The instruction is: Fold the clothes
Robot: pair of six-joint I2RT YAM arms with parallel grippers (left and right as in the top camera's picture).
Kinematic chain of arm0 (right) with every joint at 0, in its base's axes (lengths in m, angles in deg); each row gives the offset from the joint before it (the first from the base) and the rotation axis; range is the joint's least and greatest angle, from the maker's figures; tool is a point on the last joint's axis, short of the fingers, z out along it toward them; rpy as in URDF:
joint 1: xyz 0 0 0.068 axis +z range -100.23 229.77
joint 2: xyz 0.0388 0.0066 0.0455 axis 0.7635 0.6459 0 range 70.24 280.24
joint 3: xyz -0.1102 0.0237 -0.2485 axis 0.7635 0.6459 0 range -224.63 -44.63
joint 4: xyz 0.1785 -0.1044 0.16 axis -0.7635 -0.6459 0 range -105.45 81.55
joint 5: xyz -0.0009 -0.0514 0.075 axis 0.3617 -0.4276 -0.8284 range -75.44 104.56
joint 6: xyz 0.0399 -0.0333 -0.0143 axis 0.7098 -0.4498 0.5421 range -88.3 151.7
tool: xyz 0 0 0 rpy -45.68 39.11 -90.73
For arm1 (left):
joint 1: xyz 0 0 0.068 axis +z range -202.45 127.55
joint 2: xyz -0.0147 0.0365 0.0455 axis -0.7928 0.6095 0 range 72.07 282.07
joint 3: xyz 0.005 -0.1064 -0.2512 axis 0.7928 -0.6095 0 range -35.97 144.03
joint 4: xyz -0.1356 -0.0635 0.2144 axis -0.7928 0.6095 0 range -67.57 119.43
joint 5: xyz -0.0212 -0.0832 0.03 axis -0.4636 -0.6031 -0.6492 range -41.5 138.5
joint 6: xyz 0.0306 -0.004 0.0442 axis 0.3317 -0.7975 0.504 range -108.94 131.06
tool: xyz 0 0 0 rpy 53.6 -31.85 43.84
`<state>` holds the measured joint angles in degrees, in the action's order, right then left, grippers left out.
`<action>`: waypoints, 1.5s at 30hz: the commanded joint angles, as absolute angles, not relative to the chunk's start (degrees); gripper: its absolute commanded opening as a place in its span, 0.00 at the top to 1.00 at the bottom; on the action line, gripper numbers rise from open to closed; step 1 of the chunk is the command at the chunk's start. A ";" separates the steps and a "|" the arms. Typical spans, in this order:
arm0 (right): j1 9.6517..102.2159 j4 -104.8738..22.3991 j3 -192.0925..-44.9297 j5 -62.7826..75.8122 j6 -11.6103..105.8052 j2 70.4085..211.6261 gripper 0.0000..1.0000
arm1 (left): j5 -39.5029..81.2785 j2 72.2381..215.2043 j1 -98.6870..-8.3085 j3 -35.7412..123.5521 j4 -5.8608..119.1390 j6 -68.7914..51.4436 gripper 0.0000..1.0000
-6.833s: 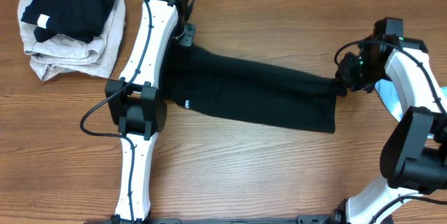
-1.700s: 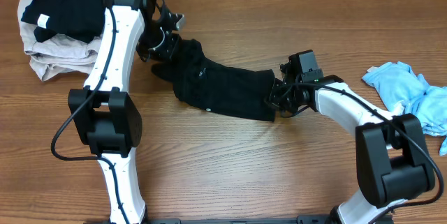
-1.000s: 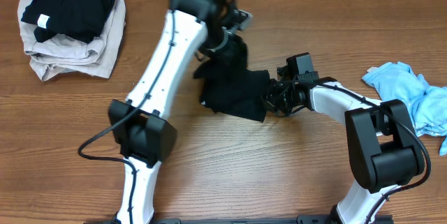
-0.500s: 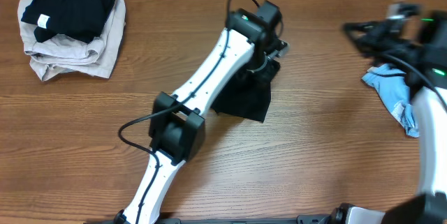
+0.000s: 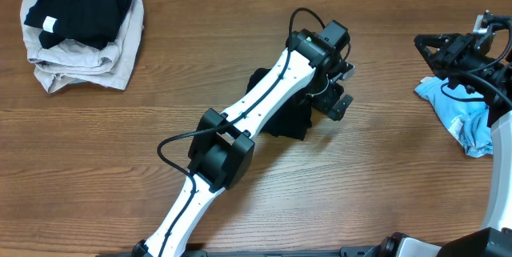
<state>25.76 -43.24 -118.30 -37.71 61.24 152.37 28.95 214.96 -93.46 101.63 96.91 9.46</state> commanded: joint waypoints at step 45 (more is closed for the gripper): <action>23.03 -54.49 -118.19 -16.99 53.65 152.22 0.00 | 45.94 215.23 -95.63 88.43 94.18 15.10 0.00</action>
<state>23.14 -54.47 -118.13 -17.56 54.18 152.37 45.19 215.03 -95.91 92.27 96.28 16.08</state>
